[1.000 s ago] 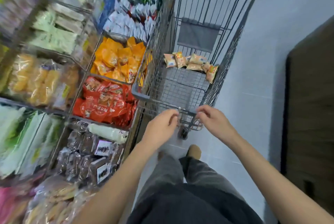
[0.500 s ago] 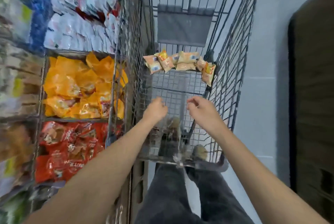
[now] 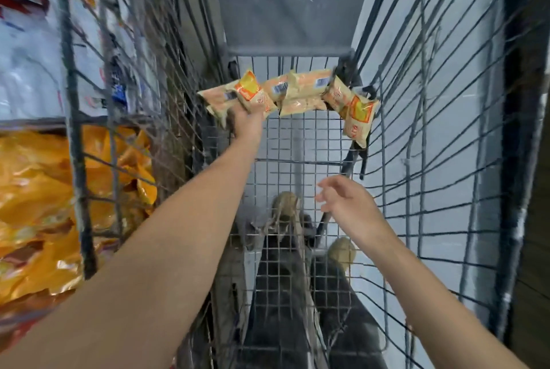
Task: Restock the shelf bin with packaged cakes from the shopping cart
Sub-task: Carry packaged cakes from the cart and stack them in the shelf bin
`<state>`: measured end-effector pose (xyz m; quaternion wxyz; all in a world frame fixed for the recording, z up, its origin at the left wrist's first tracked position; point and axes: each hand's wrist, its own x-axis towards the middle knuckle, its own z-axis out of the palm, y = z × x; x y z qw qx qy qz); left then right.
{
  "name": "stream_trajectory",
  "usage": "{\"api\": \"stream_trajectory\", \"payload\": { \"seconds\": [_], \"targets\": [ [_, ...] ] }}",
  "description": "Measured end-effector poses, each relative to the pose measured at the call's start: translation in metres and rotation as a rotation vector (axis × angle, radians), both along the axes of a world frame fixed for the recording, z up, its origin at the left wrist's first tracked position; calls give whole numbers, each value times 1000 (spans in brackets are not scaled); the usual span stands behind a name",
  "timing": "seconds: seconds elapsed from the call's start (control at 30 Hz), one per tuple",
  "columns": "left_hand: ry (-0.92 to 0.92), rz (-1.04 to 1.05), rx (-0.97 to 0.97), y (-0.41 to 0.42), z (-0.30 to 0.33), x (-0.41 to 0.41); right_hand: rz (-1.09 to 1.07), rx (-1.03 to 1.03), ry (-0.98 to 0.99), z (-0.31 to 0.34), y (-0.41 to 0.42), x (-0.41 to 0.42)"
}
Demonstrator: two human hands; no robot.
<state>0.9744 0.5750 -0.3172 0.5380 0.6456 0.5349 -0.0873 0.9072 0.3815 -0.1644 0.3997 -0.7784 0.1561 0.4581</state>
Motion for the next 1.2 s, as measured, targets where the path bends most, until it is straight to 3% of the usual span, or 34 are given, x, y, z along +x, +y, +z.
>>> {"api": "stream_trajectory", "payload": {
  "seconds": [0.23, 0.43, 0.67, 0.8, 0.97, 1.03, 1.1, 1.2],
  "targets": [
    [64, 131, -11, -10, -12, 9, -22, 2, 16, 1, 2, 5],
    [6, 82, 65, -34, 42, -29, -55, 21, -12, 1, 5, -2],
    [92, -361, -204, -73, 109, -100, -290, -104, -84, 6, -3, -21],
    [56, -712, -507, -63, 133, -111, -425, -5, -98, 10, -10, -31],
    [171, -843, -666, -43, 134, -88, -389, 46, -126, 9, -18, -37],
    [201, -857, -609, -43, 123, -70, -398, -20, -149, 7, -18, -32],
    [181, -720, -404, -55, 102, -51, -407, -116, -151, 2, -18, -32],
    [-2, -604, -128, -78, 78, -13, -432, -185, -123, -6, -19, -30]
  ]
}}
